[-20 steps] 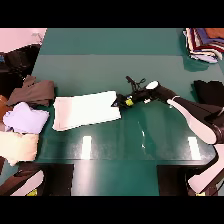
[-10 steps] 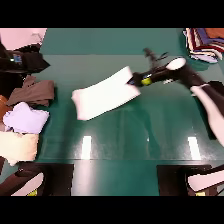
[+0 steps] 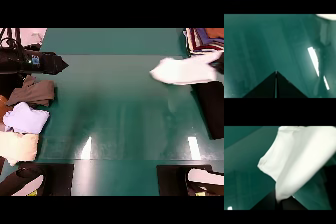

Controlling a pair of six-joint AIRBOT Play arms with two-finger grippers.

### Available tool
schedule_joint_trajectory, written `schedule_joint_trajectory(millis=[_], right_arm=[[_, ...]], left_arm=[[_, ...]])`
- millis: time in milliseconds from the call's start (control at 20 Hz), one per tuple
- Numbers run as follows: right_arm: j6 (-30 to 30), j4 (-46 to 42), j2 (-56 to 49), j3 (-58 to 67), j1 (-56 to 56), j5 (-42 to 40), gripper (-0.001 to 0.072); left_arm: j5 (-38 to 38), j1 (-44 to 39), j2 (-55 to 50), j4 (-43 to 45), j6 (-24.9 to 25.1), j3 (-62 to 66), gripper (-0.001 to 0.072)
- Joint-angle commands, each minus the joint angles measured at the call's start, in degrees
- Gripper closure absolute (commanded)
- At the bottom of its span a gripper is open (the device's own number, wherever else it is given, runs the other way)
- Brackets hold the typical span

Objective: Fold the shirts.

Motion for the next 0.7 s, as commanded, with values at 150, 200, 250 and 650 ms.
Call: schedule_joint_trajectory(millis=[150,200,250,650], right_arm=[[0.20,9.60,-2.12,0.22,-14.16,-4.33,0.0697],[-0.20,9.86,-2.38,1.07,-14.16,-4.72,0.0697],[-1.01,10.03,-2.36,2.19,-14.12,-4.85,0.0697],[-1.20,8.59,2.69,11.23,-17.11,5.68,0.0697]], left_arm=[[2.56,-0.61,-0.04,-0.28,-2.95,0.00,0.0677],[2.80,-0.61,-0.04,-0.31,-2.97,0.00,0.0677],[2.80,-0.61,-0.04,-0.28,-3.06,0.00,0.0677],[2.60,-0.61,-0.04,-0.26,-2.99,0.00,0.0676]])
